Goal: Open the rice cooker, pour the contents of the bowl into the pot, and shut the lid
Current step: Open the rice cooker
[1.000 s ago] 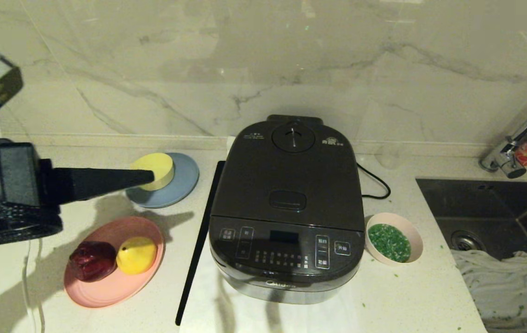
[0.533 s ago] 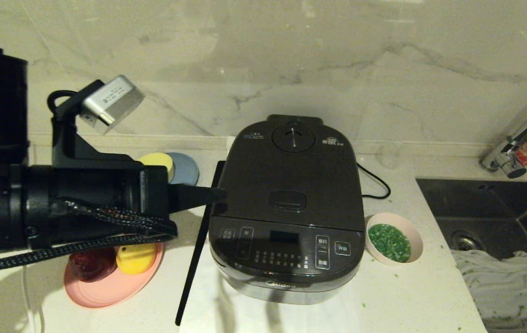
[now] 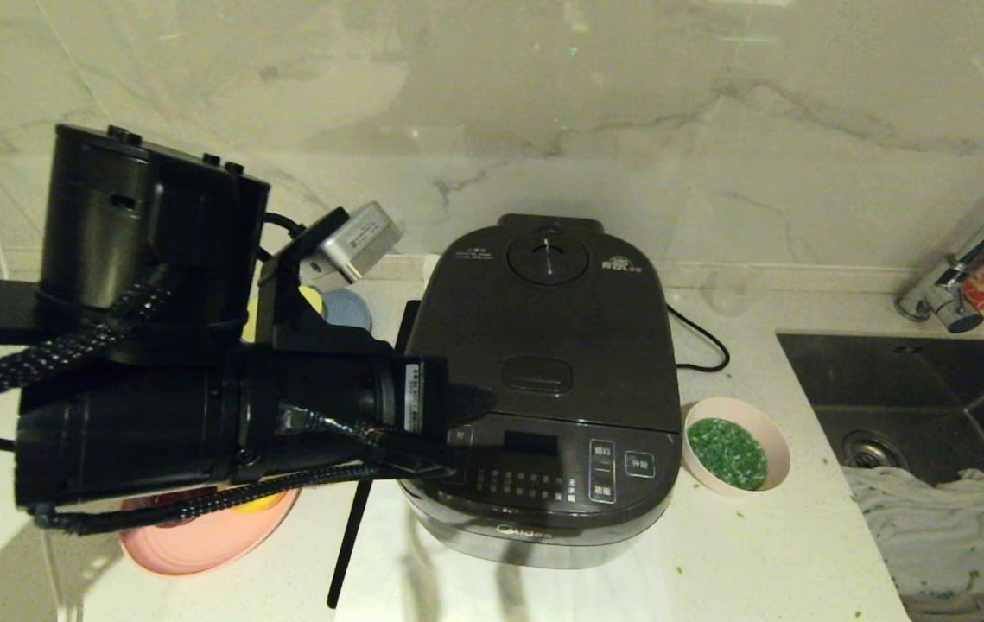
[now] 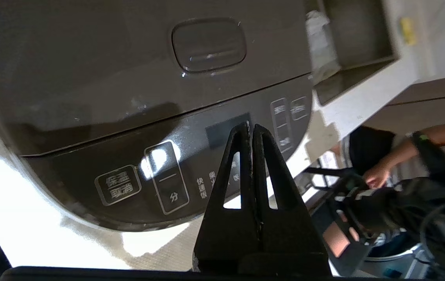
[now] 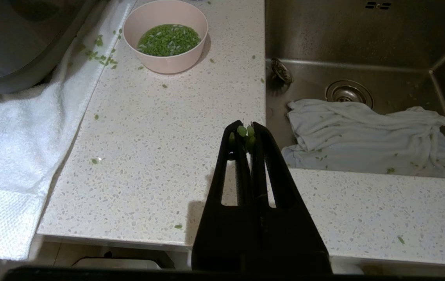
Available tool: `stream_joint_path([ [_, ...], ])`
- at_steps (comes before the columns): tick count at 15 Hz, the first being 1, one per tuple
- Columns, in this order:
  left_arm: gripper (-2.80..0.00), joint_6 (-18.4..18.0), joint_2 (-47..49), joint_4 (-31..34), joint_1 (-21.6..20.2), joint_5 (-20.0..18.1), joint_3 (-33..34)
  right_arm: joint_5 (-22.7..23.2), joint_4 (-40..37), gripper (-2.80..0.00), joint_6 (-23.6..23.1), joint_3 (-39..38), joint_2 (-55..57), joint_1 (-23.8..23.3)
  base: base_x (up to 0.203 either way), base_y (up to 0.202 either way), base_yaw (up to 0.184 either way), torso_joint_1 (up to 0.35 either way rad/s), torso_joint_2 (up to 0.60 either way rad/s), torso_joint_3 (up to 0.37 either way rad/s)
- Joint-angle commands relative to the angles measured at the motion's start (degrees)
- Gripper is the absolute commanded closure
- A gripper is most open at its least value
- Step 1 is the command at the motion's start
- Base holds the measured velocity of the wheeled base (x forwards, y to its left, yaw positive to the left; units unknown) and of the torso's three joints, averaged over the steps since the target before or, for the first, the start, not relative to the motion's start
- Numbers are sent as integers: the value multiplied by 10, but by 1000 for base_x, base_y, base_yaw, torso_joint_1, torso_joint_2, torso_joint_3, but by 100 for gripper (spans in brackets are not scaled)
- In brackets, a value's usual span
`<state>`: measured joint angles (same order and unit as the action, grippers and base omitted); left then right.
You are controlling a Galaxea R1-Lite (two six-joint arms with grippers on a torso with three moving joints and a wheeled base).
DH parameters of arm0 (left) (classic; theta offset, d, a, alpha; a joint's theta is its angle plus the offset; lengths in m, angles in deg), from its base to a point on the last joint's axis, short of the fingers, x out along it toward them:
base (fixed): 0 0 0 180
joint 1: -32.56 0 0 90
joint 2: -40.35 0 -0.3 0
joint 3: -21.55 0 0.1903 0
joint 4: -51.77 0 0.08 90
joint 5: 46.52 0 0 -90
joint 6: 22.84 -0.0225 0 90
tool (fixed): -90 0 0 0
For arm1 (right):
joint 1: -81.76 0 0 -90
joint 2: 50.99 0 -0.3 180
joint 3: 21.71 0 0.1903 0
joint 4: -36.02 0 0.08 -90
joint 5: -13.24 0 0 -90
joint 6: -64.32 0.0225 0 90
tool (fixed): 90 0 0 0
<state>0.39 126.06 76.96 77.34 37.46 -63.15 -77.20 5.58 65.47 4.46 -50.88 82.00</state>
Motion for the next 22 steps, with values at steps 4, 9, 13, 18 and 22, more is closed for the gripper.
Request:
stream_joint_path([
  [4, 0, 1, 47, -18, 30, 42, 6, 0, 0, 0, 0, 0, 0, 0, 0, 0, 0, 0, 0, 0],
  [9, 0, 4, 55, -26, 30, 46, 16, 0, 0, 0, 0, 0, 0, 0, 0, 0, 0, 0, 0, 0],
  [13, 0, 4, 68, -51, 29, 69, 19, 0, 0, 0, 0, 0, 0, 0, 0, 0, 0, 0, 0, 0],
  [18, 0, 8, 78, -100, 29, 66, 3, 0, 0, 0, 0, 0, 0, 0, 0, 0, 0, 0, 0, 0],
  [22, 0, 7, 111, -129, 24, 70, -8, 0, 0, 0, 0, 0, 0, 0, 0, 0, 0, 0, 0, 0],
])
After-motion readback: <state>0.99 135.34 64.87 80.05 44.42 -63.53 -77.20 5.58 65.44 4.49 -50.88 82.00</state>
